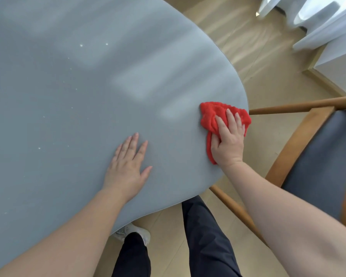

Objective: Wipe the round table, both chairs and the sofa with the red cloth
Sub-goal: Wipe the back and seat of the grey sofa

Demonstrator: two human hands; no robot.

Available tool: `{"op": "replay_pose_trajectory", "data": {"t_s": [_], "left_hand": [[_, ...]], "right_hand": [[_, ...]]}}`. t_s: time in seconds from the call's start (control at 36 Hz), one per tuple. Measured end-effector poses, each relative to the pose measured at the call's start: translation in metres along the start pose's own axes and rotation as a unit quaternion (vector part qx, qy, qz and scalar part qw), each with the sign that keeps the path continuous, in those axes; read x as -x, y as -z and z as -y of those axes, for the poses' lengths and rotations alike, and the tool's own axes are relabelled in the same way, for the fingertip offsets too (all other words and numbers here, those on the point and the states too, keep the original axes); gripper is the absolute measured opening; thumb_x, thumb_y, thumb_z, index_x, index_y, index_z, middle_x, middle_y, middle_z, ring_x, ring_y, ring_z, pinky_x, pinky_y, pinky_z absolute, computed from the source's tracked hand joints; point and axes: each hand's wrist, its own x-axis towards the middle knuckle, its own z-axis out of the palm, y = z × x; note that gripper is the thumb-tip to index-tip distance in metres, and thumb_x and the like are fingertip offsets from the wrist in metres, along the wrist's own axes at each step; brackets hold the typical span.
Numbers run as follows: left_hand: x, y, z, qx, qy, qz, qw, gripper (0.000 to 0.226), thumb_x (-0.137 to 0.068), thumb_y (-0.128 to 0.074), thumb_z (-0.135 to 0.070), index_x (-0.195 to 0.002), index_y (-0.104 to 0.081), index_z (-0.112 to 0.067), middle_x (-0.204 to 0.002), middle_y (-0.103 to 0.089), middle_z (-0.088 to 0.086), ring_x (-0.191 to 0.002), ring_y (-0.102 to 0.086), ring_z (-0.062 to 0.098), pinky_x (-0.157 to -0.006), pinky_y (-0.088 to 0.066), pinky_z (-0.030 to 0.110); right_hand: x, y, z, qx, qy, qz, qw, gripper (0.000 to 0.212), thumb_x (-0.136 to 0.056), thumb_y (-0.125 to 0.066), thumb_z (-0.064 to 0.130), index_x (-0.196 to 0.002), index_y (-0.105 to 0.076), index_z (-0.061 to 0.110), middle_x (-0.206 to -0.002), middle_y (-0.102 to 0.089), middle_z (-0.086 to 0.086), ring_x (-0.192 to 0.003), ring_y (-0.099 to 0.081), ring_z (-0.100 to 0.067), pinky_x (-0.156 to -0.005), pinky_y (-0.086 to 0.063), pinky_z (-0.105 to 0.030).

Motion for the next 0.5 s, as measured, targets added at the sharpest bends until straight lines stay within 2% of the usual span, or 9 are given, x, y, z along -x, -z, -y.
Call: {"op": "replay_pose_trajectory", "data": {"t_s": [0.17,0.36,0.5], "left_hand": [[-0.008,-0.004,0.002,-0.009,0.012,0.005,1.000,0.070,-0.089,-0.052,-0.042,-0.148,-0.025,-0.015,-0.154,0.002,0.003,-0.141,0.004,0.014,-0.112,0.015,0.022],[0.004,-0.011,0.011,-0.018,0.030,-0.016,0.999,0.068,-0.087,-0.035,-0.045,-0.144,-0.033,-0.010,-0.154,-0.018,0.010,-0.141,-0.011,0.021,-0.114,0.003,0.028],[0.016,-0.015,0.017,-0.033,0.035,-0.026,0.998,0.066,-0.088,-0.034,-0.044,-0.144,-0.032,-0.010,-0.153,-0.016,0.008,-0.141,-0.013,0.021,-0.114,0.002,0.028]], "right_hand": [[-0.066,0.005,0.003,-0.008,-0.018,0.019,1.000,0.049,-0.083,-0.045,0.025,-0.128,-0.062,0.011,-0.143,-0.048,-0.019,-0.134,-0.036,-0.047,-0.110,-0.027,-0.059],[-0.143,0.004,0.021,-0.006,-0.023,0.051,0.998,0.047,-0.089,-0.045,0.028,-0.132,-0.056,0.013,-0.148,-0.042,-0.012,-0.138,-0.032,-0.035,-0.116,-0.020,-0.041],[-0.141,-0.001,0.027,-0.018,-0.033,0.035,0.999,0.045,-0.094,-0.045,0.025,-0.137,-0.053,0.015,-0.152,-0.038,-0.009,-0.143,-0.026,-0.033,-0.118,-0.016,-0.037]]}}
